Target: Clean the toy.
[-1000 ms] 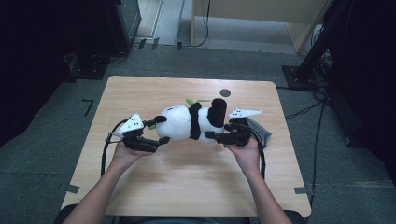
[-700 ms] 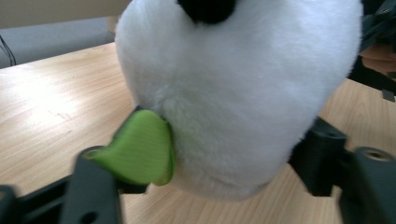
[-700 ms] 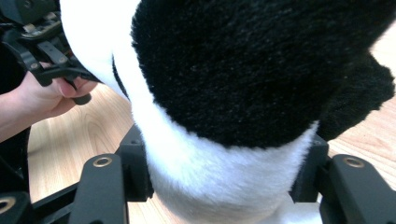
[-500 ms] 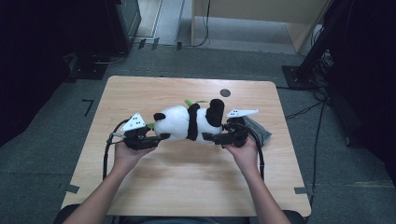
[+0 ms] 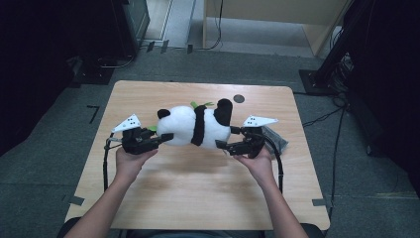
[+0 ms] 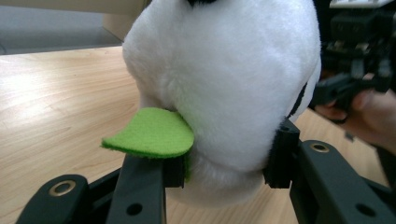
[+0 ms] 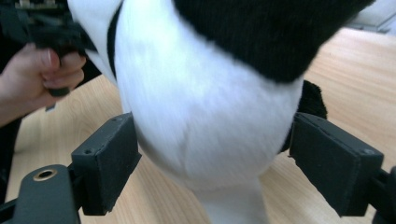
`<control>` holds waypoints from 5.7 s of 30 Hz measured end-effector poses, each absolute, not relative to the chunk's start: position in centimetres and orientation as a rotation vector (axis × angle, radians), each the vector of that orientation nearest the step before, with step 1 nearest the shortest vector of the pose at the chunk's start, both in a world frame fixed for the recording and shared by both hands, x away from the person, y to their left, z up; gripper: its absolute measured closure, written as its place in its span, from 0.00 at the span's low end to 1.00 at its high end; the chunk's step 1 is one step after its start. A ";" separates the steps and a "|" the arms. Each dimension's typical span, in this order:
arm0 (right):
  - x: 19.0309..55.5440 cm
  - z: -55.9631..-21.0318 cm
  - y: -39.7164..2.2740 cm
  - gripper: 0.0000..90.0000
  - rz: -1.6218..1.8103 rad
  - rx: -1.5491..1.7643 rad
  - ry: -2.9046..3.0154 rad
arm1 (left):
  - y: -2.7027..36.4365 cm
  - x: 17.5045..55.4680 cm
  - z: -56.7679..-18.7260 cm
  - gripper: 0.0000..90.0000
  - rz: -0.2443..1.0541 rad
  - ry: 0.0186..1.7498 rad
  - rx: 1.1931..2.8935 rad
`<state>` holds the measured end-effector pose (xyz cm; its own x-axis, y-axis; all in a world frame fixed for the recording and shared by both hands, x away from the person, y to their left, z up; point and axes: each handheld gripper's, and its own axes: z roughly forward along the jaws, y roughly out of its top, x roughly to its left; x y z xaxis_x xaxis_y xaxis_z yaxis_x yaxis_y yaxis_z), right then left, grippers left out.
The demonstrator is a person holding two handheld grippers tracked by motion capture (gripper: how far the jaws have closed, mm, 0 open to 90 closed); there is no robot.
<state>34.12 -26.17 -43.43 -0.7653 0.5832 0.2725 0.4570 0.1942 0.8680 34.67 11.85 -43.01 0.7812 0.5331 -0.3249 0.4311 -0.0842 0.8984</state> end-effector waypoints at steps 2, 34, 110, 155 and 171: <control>34.1 -43.8 -26.1 0.17 1.603 0.988 2.365 | 11.9 34.6 -42.9 0.67 0.085 0.751 1.706; 34.1 -43.2 -26.5 0.56 1.586 1.163 2.404 | 10.1 34.4 -45.1 0.30 0.277 0.515 1.953; 34.0 -43.3 -26.7 0.32 1.540 1.244 2.405 | 9.5 35.1 -46.2 0.62 0.049 0.786 1.963; 34.4 -44.7 -28.1 0.23 1.370 1.139 2.381 | 11.5 35.4 -45.8 0.38 0.167 0.809 1.947; 34.4 -44.8 -31.9 0.23 1.305 1.206 2.278 | 9.2 38.4 -44.9 0.25 0.195 0.820 1.955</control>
